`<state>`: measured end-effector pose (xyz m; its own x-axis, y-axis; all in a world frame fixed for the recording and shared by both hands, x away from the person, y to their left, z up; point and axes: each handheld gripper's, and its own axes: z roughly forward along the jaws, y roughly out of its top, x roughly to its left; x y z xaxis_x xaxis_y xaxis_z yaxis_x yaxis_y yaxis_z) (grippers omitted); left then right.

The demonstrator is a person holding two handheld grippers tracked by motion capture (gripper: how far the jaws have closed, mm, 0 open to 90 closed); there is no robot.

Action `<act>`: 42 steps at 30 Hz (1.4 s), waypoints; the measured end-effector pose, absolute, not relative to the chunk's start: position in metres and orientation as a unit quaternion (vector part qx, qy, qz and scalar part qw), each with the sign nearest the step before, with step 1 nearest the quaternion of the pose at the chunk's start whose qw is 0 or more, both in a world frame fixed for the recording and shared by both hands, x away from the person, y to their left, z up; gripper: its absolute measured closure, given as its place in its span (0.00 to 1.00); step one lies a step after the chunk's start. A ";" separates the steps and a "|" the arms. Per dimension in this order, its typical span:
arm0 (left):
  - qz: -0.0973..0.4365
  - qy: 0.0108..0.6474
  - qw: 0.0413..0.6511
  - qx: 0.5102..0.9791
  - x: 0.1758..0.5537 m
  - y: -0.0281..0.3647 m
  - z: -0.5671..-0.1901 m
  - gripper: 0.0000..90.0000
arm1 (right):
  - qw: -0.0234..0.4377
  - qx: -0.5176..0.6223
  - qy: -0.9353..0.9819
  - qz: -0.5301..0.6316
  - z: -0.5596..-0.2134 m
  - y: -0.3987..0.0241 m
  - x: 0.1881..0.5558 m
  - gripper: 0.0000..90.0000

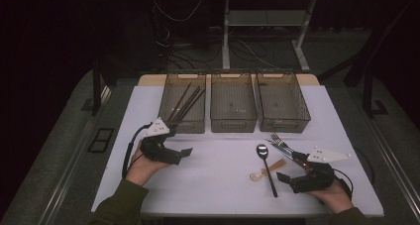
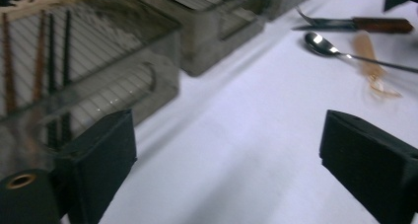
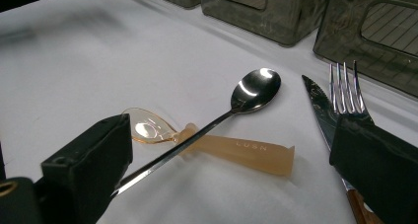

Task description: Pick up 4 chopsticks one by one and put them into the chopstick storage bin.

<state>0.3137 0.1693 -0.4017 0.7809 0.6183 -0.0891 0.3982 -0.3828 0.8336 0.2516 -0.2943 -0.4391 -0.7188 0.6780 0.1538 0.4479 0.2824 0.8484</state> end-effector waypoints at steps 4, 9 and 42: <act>0.122 0.293 0.469 0.824 0.302 0.169 -0.407 0.02 | 0.120 0.355 0.792 0.481 -0.439 -0.294 0.251 0.03; 0.118 0.285 0.470 0.827 0.291 0.168 -0.414 0.00 | 0.121 0.356 0.791 0.482 -0.439 -0.294 0.251 0.03; 0.084 0.264 0.463 0.842 0.268 0.161 -0.435 0.00 | 0.112 0.367 0.795 0.470 -0.431 -0.290 0.257 0.03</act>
<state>0.2684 0.1605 -0.4354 0.8468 0.5219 -0.1031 0.3668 -0.4323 0.8237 0.2567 -0.2903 -0.4307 -0.7055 0.6886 0.1677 0.4781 0.2878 0.8298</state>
